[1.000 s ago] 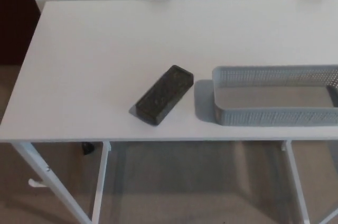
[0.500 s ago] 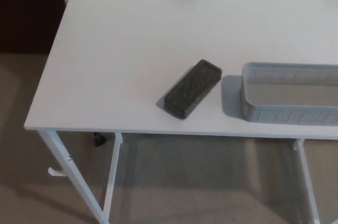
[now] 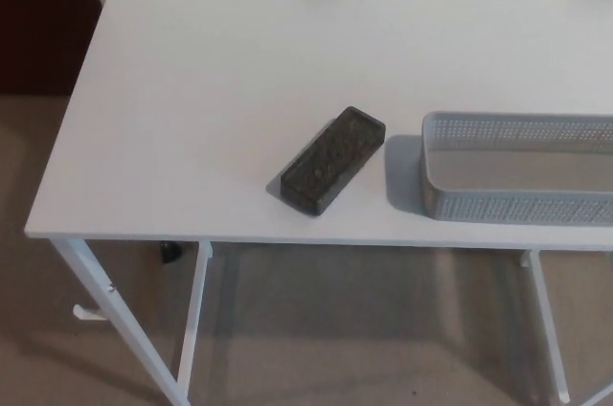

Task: The robot walks towards a desk on which an eraser is kept on the left hand side and a container is kept on the right hand side. The robot picks up the eraser using its left hand and places it in the container.

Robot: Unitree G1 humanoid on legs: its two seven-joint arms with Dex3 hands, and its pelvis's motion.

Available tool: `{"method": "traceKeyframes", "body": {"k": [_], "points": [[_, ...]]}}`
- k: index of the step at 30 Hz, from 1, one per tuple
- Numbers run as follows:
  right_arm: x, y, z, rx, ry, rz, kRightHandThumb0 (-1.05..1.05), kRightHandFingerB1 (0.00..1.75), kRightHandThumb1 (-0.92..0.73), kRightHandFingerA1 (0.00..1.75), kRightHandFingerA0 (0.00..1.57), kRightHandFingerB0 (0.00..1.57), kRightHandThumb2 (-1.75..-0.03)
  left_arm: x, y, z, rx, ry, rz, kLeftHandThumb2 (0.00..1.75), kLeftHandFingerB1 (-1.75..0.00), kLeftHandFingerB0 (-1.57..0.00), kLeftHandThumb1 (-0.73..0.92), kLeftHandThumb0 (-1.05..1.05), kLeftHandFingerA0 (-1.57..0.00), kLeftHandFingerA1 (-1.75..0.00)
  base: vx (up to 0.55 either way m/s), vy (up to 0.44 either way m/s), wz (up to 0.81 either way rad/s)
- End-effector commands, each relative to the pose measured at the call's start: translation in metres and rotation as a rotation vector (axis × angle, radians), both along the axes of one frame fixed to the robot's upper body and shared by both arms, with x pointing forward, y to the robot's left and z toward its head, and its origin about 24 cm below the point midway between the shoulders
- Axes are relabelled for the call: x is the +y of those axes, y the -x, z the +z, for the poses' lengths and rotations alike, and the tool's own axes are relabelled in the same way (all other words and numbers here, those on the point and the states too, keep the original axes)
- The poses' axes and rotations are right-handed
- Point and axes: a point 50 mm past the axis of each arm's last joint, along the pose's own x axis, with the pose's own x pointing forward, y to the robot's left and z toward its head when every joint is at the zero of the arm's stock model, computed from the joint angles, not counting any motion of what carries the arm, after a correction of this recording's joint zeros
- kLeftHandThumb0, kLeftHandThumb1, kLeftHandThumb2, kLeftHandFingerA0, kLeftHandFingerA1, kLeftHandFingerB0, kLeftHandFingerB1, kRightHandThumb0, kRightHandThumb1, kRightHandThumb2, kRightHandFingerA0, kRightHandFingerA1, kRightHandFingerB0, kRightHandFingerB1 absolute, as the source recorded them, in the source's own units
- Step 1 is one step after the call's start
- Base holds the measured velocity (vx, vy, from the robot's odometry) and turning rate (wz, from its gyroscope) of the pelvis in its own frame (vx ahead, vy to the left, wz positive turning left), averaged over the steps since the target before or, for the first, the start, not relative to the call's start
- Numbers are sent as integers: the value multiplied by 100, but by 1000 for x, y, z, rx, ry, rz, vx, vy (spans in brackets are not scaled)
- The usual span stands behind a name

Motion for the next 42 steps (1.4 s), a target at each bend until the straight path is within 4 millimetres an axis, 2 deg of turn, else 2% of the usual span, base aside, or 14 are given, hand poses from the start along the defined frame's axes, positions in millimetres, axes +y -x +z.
{"method": "traceKeyframes", "body": {"k": [1,14,17,22,24,26,28,29,30,31,33,37,41,42], "points": [[-7,-3,4,-7,31,16,-28,52,-41,55,65,53,-63,-17,-8,6,-106,24,-74,58,-39,-46,49,-18,-51,-45,0,0,0],[-5,-9,5,-17,28,20,-25,51,-43,54,66,54,-61,-145,8,32,-225,240,-617,60,-39,-41,44,-28,-47,-44,0,0,0],[-3,-8,5,-25,19,21,-16,46,-49,48,69,55,-54,-189,17,60,-283,383,-785,60,-38,-40,43,-29,-44,-43,0,0,0],[-5,-5,5,-22,20,18,-17,45,-48,47,68,56,-54,-223,28,96,-331,519,-962,62,-39,-35,42,-34,-39,-43,0,0,0],[-6,-10,7,-28,20,19,-16,45,-49,48,69,55,-54,-239,27,135,-391,585,-1160,54,-32,-34,46,-39,-39,-36,0,0,0],[-6,-12,7,-20,36,38,-17,45,-49,48,69,55,-54,-253,28,182,-531,647,-1351,75,-41,-30,41,-67,-37,-48,0,0,0],[-6,-14,8,-24,37,40,-17,46,-48,48,68,56,-54,-262,27,222,-691,673,-1510,62,-32,-33,66,-63,-39,-38,0,0,0],[-5,-14,8,-23,38,46,-18,46,-48,48,68,56,-54,-266,25,248,-780,776,-1545,104,-47,-24,68,-64,-37,-56,0,0,0],[-5,-13,8,-22,37,46,-18,46,-48,48,68,56,-54,-266,24,251,-793,797,-1544,104,-47,-24,68,-64,-37,-56,0,0,0],[-6,-12,7,-16,34,44,-19,46,-48,48,68,56,-54,-272,23,260,-930,808,-1524,62,-37,-41,71,-57,-47,-43,0,0,0],[-5,-10,6,-9,31,49,-19,48,-48,50,68,56,-54,-284,14,269,-1227,802,-1449,62,-37,-41,74,-59,-45,-44,0,0,0],[-5,-13,7,5,76,85,-35,54,-40,60,69,53,-66,-264,-17,312,-1323,588,-1374,55,-32,-33,45,-58,-30,-37,0,0,0],[-3,-15,7,-10,57,68,-18,46,-48,48,66,56,-54,-259,-55,332,-1470,219,-1255,55,-32,-32,44,-57,-26,-37,0,0,0],[-4,-15,6,-7,42,47,-18,45,-48,46,67,56,-54,-259,-70,334,-1490,129,-1194,71,-43,-24,39,-63,-17,-47,0,0,0]]}}
